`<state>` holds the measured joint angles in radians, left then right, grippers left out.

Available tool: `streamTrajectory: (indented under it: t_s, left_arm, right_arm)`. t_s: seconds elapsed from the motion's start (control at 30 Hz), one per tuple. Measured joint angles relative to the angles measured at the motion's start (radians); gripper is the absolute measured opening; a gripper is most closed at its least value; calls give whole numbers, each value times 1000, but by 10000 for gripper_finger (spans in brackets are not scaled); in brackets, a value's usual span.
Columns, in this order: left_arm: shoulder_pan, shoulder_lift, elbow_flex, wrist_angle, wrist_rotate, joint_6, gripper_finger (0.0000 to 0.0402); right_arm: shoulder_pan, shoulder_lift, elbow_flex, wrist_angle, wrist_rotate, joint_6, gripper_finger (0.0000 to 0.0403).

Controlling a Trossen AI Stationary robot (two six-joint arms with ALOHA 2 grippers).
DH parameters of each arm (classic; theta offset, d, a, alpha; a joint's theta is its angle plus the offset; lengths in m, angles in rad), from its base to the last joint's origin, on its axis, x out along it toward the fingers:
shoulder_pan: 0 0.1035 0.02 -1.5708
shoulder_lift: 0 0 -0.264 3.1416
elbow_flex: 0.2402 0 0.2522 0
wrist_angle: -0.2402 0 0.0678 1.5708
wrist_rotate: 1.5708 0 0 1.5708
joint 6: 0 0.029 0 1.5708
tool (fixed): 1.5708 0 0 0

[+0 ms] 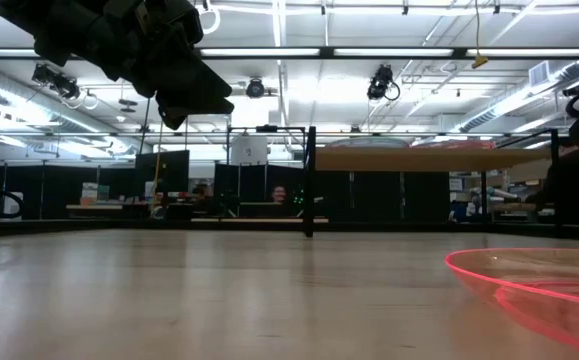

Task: Place and stack plates onto a shelf
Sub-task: Stack the green plate on top of the blue plate on the shelf

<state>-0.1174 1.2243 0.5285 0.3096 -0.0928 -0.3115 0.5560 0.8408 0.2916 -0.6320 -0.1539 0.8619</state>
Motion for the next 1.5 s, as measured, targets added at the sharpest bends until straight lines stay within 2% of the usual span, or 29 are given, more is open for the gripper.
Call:
streamTrajectory:
  t_s: [0.4, 0.77, 1.07, 1.5]
  left_arm:
    - [0, 0, 0, 0, 0, 0, 151]
    - [0, 0, 0, 0, 0, 0, 151]
    - [0, 0, 0, 0, 0, 0, 151]
    - [0, 0, 0, 0, 0, 5, 151]
  right_arm:
    - [0, -56, 103, -21, 12, -18, 7]
    - [-28, -61, 269, -24, 189, -19, 7]
    - [-162, -61, 398, -24, 363, -16, 7]
    - [-436, -61, 539, -29, 371, -35, 7]
